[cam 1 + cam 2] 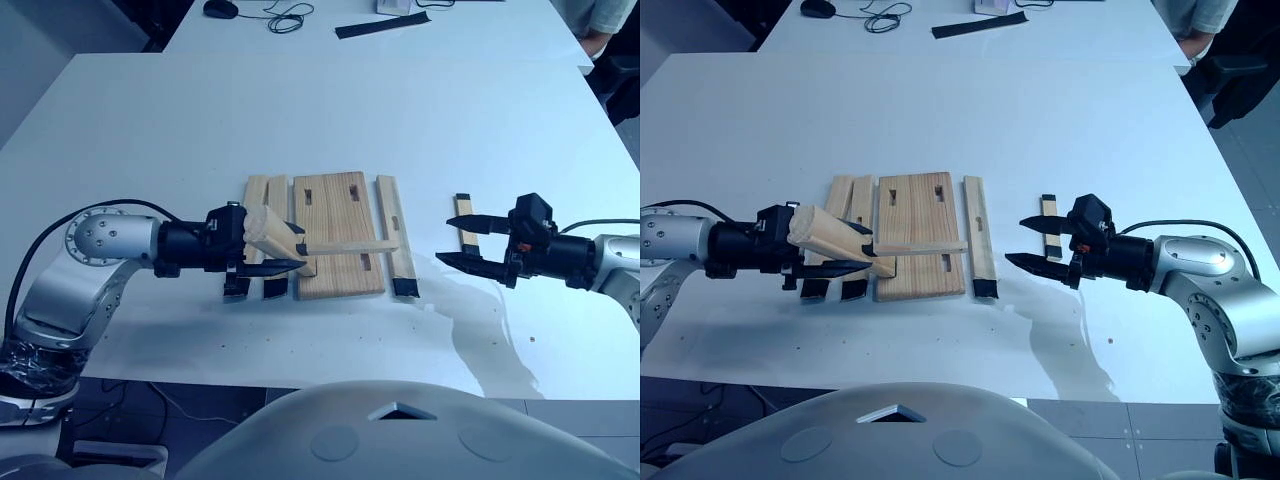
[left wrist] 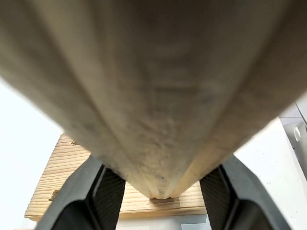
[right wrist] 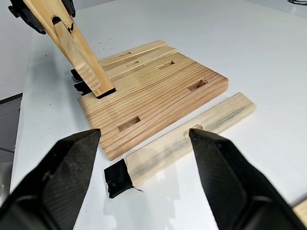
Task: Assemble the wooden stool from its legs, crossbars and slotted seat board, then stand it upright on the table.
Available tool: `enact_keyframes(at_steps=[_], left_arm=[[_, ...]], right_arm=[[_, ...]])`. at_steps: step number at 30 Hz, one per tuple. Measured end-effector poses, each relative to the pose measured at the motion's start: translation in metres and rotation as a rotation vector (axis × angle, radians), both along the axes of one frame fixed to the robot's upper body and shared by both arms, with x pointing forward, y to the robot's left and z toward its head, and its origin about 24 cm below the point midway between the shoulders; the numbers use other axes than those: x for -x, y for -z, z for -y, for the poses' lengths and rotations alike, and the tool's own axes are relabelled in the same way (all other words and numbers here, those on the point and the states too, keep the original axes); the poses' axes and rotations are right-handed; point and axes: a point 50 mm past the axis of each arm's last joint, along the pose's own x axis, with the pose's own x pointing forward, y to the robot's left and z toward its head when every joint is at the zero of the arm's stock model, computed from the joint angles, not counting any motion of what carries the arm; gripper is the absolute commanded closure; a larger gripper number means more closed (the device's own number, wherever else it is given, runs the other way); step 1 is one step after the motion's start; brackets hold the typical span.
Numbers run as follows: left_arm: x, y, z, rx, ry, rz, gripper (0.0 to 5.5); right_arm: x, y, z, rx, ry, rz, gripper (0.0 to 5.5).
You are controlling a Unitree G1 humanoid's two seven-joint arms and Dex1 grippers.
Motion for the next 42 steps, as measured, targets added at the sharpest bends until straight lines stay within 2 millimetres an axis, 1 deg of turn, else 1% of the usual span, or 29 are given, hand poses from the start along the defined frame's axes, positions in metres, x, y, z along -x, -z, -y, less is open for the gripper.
enact_keyframes(at_steps=[7, 13, 20, 21, 22, 23, 25, 26, 27, 29, 32, 34, 36, 38, 42], left_arm=[[-0.001, 0.002, 0.001, 0.001, -0.024, -0.022, 3.43], [-0.011, -0.001, 0.003, 0.005, -0.050, -0.093, 3.43], [-0.016, 0.000, 0.003, 0.005, -0.091, -0.120, 3.43], [-0.016, 0.001, 0.003, 0.005, -0.091, -0.120, 3.07], [-0.016, 0.001, 0.003, 0.004, -0.092, -0.123, 2.96], [-0.014, 0.011, -0.002, -0.050, -0.116, -0.179, 2.76], [-0.003, 0.042, -0.014, -0.151, -0.180, -0.324, 2.42], [0.000, 0.049, -0.015, -0.169, -0.188, -0.351, 2.30], [0.000, 0.050, -0.016, -0.173, -0.193, -0.350, 2.30], [-0.010, 0.048, -0.021, -0.185, -0.250, -0.311, 2.30], [-0.021, 0.036, -0.022, -0.138, -0.291, -0.261, 2.30], [-0.025, 0.031, -0.023, -0.115, -0.311, -0.249, 2.30], [-0.027, 0.025, -0.027, -0.098, -0.338, -0.245, 2.30], [-0.024, 0.020, -0.030, -0.098, -0.350, -0.234, 2.30], [-0.021, 0.019, -0.038, -0.108, -0.387, -0.227, 2.30]], right_arm=[[0.001, 0.002, -0.003, 0.001, -0.005, -0.008, 2.10], [0.001, 0.003, -0.003, 0.002, -0.006, -0.011, 2.10], [0.000, 0.004, -0.003, 0.012, -0.007, -0.010, 2.10], [0.000, 0.004, -0.002, 0.014, -0.007, -0.009, 2.10], [0.000, 0.004, -0.002, 0.017, -0.007, -0.007, 2.10], [-0.001, 0.003, -0.002, 0.018, -0.007, -0.005, 2.10], [-0.001, 0.004, -0.002, 0.026, -0.005, -0.002, 2.10], [-0.001, 0.004, -0.002, 0.030, -0.003, -0.001, 2.10], [-0.001, 0.004, -0.002, 0.030, -0.003, -0.001, 2.10], [-0.001, 0.003, -0.002, 0.029, 0.000, 0.003, 2.10], [0.000, 0.005, -0.002, 0.028, 0.009, -0.002, 2.10], [0.001, 0.005, -0.002, 0.028, 0.016, -0.001, 2.10], [0.001, 0.005, -0.002, 0.026, 0.022, 0.004, 2.10], [0.003, 0.006, -0.002, 0.025, 0.030, 0.007, 2.10], [0.003, 0.010, -0.004, 0.026, 0.082, 0.050, 2.10]])
